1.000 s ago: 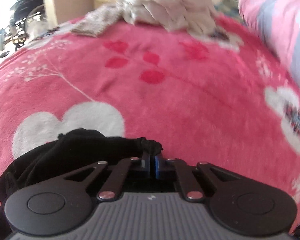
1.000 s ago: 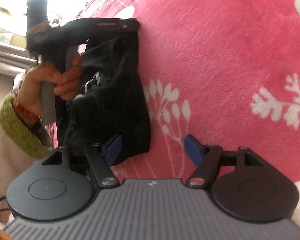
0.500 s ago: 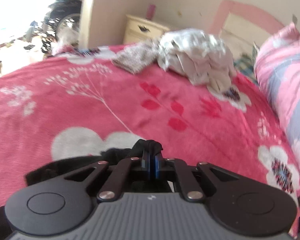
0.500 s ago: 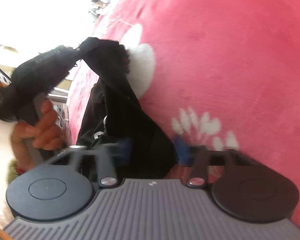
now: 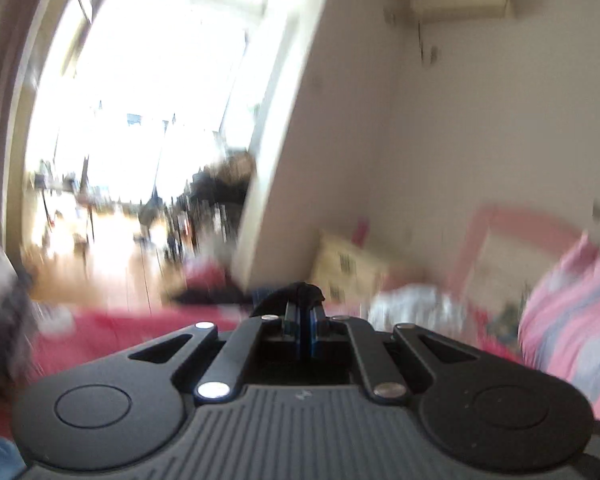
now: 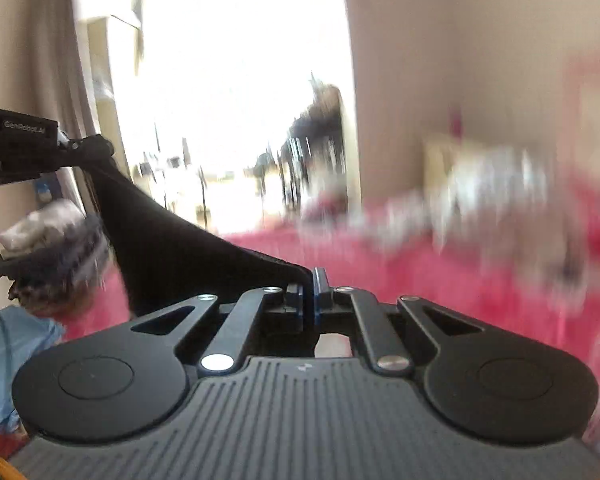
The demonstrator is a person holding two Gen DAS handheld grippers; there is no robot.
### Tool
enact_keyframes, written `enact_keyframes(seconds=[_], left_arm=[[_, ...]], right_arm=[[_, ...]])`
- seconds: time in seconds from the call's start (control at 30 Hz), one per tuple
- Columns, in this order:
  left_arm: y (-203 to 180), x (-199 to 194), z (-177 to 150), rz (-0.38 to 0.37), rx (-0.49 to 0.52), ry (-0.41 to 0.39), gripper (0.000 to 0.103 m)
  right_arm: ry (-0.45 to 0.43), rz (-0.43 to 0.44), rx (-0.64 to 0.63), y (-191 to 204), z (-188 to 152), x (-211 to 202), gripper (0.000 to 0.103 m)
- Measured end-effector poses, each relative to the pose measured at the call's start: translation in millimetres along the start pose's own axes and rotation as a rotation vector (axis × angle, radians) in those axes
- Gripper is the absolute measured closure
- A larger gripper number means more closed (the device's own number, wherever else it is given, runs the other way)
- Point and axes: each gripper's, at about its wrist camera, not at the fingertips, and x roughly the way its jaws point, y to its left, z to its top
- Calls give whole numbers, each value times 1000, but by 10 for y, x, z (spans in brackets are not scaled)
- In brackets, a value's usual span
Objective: Fold clothes
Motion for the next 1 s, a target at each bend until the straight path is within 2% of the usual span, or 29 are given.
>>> enact_keyframes(seconds=[0.1, 0.2, 0.33, 0.47, 0.57, 0.7, 0.83, 1.0], left_arm=[[-143, -505, 416, 6, 12, -155, 98], [-353, -942, 748, -4, 26, -281, 98], [-645, -1401, 1019, -31, 48, -399, 98], [-877, -1694, 1138, -46, 55, -469, 98], [-1037, -1860, 1144, -43, 50, -492, 97], [-1192, -1917, 1018, -51, 51, -481, 97], [-1274, -1882, 893, -62, 43, -460, 97], [-1188, -1557, 749, -51, 31, -409, 97]], right_arm=[[-158, -24, -130, 196, 511, -294, 100], [-287, -34, -189, 284, 942, -638, 100], [-427, -54, -239, 318, 1393, -1074, 100], [-517, -79, -280, 289, 1665, -1528, 100], [-560, -92, -297, 223, 1751, -1785, 100], [-584, -97, -302, 153, 1675, -2007, 100], [-589, -101, -298, 66, 1543, -1978, 100], [-553, -107, -298, 17, 1404, -1693, 100]])
